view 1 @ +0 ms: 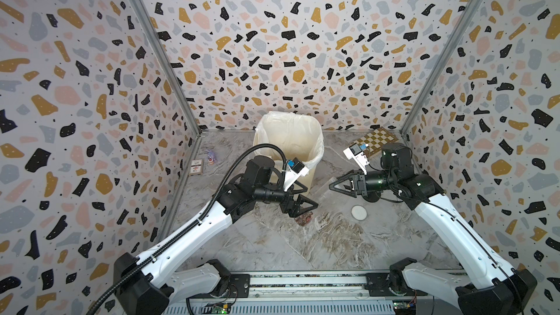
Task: Empty the moldy dried flower tea in the jars
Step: Pick up the jar from the center of the board.
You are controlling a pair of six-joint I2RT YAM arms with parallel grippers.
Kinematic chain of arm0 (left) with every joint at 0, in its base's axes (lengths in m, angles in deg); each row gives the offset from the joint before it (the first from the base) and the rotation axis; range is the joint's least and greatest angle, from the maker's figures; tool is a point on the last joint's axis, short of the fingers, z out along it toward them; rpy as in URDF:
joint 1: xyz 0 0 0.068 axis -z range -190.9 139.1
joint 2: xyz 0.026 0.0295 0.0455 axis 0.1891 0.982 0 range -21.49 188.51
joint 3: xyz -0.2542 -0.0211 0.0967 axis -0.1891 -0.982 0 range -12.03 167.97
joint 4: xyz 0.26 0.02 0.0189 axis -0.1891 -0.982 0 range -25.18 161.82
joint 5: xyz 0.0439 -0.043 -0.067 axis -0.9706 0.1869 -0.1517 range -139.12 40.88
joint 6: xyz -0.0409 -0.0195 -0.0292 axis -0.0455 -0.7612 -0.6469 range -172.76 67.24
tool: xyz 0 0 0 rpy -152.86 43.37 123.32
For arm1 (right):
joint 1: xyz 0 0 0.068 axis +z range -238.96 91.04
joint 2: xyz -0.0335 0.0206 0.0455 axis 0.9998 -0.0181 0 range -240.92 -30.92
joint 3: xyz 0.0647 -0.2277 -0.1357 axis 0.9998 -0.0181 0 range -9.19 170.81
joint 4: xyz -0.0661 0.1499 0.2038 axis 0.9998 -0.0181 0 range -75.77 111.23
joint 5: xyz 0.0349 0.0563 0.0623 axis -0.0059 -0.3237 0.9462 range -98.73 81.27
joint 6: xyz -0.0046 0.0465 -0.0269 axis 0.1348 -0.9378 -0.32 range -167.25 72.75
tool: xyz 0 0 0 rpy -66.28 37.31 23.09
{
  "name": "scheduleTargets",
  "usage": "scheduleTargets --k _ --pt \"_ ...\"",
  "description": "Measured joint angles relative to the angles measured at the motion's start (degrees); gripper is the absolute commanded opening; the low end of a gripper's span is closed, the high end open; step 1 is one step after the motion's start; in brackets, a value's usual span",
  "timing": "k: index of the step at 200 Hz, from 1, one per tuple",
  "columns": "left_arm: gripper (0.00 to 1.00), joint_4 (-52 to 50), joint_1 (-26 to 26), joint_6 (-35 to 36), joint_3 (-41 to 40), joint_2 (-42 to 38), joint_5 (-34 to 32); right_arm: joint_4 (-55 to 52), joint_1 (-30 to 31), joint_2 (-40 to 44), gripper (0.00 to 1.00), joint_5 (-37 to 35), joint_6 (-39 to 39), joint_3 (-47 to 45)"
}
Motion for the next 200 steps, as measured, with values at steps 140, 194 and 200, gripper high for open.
scheduleTargets --k 140,194,200 --pt "0.76 6.45 1.57 -2.71 -1.62 1.42 7.02 8.11 0.63 -1.53 0.53 5.68 -4.44 0.04" --pt "0.73 4.79 1.57 -2.71 -1.49 3.1 7.06 9.44 0.76 -1.62 0.53 6.21 -5.2 0.09" --pt "0.73 4.59 1.57 -2.71 -1.33 3.45 7.08 9.51 0.85 -1.68 0.53 6.01 -5.18 0.09"
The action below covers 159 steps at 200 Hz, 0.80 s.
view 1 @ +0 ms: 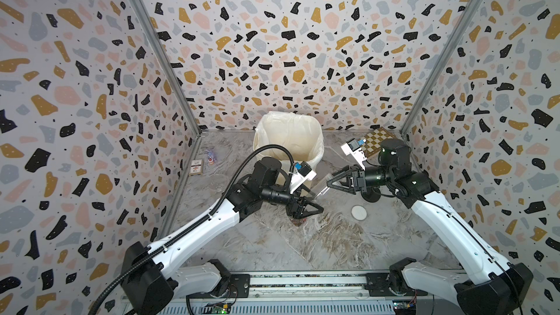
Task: Empty the moldy dried flower tea in the jars
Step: Pick up the jar from the center of the board.
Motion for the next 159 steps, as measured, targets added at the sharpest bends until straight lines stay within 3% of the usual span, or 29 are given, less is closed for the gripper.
scheduleTargets --k 77,139,159 --pt "0.54 -2.12 0.31 0.57 1.31 1.01 -0.11 -0.59 1.11 -0.98 0.55 -2.19 1.66 1.11" --pt "0.48 -3.74 0.35 1.86 1.36 0.98 -2.91 -2.93 0.39 -1.88 0.89 -2.51 3.69 1.92" --pt "0.46 -4.5 0.33 2.4 1.36 0.98 -4.42 -4.33 -0.5 -2.03 0.94 -3.8 4.22 2.69"
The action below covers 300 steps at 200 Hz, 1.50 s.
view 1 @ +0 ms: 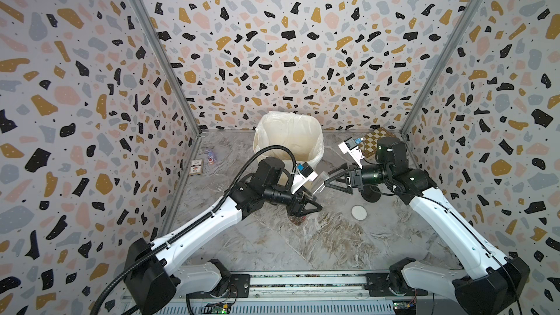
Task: Empty the moldy dried flower tea in the jars
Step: Unscrew the lid from the jar.
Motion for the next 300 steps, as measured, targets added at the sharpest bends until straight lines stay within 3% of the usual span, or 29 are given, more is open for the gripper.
scheduleTargets --k 65,149,186,240,300 --pt "0.42 -1.88 -0.02 1.95 0.0 -0.55 -6.29 -4.13 -1.05 -3.19 0.89 -7.28 0.85 3.02" --pt "0.4 -3.96 -0.02 3.5 0.0 -0.79 -11.21 -4.24 2.32 -5.79 0.72 -8.76 -0.02 3.87" --pt "0.4 -4.48 -0.02 3.85 0.0 -0.79 -10.91 -4.22 2.32 -6.32 0.61 -8.22 0.26 4.07" --pt "0.4 -4.76 -0.04 3.85 0.0 -1.09 -9.46 -4.22 1.77 -6.47 0.53 -4.72 2.69 4.04" --pt "0.39 -5.7 -0.42 2.69 0.0 -1.2 0.76 -3.23 0.94 -4.68 0.5 4.39 12.39 1.42"
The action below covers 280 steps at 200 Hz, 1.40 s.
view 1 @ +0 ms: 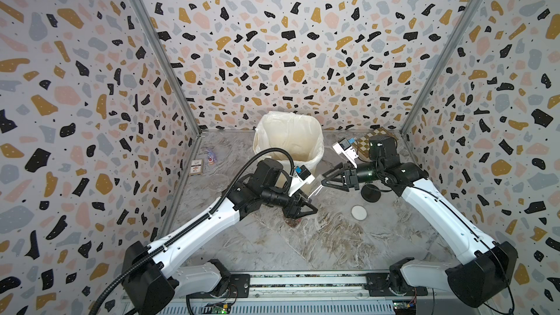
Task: Empty the moldy dried flower tea in the jars
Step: Unscrew the lid from the jar.
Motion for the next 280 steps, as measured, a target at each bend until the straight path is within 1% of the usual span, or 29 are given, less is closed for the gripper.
scheduleTargets --k 39,67,82,94,101,107,115,134,144,161,181,218,240,258,280 --pt "0.39 -0.61 0.07 -1.31 0.72 -0.42 10.84 1.55 0.04 4.28 0.51 6.05 7.61 -1.88" --pt "0.38 -3.15 0.07 -1.44 2.32 -0.42 15.37 1.92 0.39 5.49 0.56 9.05 11.37 -1.88" --pt "0.38 -4.44 0.07 -0.83 2.89 -0.42 16.13 1.77 0.48 5.9 0.67 9.4 12.33 -1.88" --pt "0.38 -4.87 0.07 0.0 3.04 -0.48 16.35 1.38 0.57 6.16 0.83 9.07 13.16 -1.88" --pt "0.38 -5.29 0.07 0.55 3.19 -0.52 16.02 1.14 0.57 6.23 0.9 8.35 13.09 -1.84" --pt "0.38 -5.44 0.07 1.03 3.26 -0.59 15.47 1.03 0.57 6.27 0.94 7.32 12.9 -1.81" --pt "0.38 -5.7 0.07 1.55 3.3 -0.74 14.25 0.9 0.57 6.29 0.97 5.44 12.07 -1.68" --pt "0.39 -6.08 0.07 2.84 3.3 -1.29 9.9 0.61 0.2 6.23 1.0 0.94 9.53 -0.98" --pt "0.39 -6.19 0.07 3.54 3.3 -1.7 7.08 0.72 -0.5 5.75 1.0 -0.94 6.8 -0.17" --pt "0.39 -6.01 0.07 4.28 3.19 -2.62 1.75 0.81 -1.57 4.07 1.0 -3.5 1.57 1.7" --pt "0.39 -5.35 -0.04 5.14 2.32 -4.13 -4.2 1.62 -1.42 2.08 0.98 -6.99 -3.8 2.51" --pt "0.39 -5.81 0.02 6.32 1.11 -6.27 -14.71 1.88 1.62 -0.39 0.97 -13.57 -10.95 3.52" --pt "0.38 -5.64 0.02 6.97 0.5 -6.73 -18.45 2.75 2.97 -0.39 0.97 -14.97 -13.9 3.52" --pt "0.38 -5.55 0.02 7.15 0.5 -6.69 -20.17 3.02 4.28 -0.87 0.96 -15.58 -15.04 4.11" --pt "0.38 -5.51 0.02 7.15 0.48 -6.67 -21.27 3.32 5.46 -1.84 0.91 -15.98 -15.76 5.11"
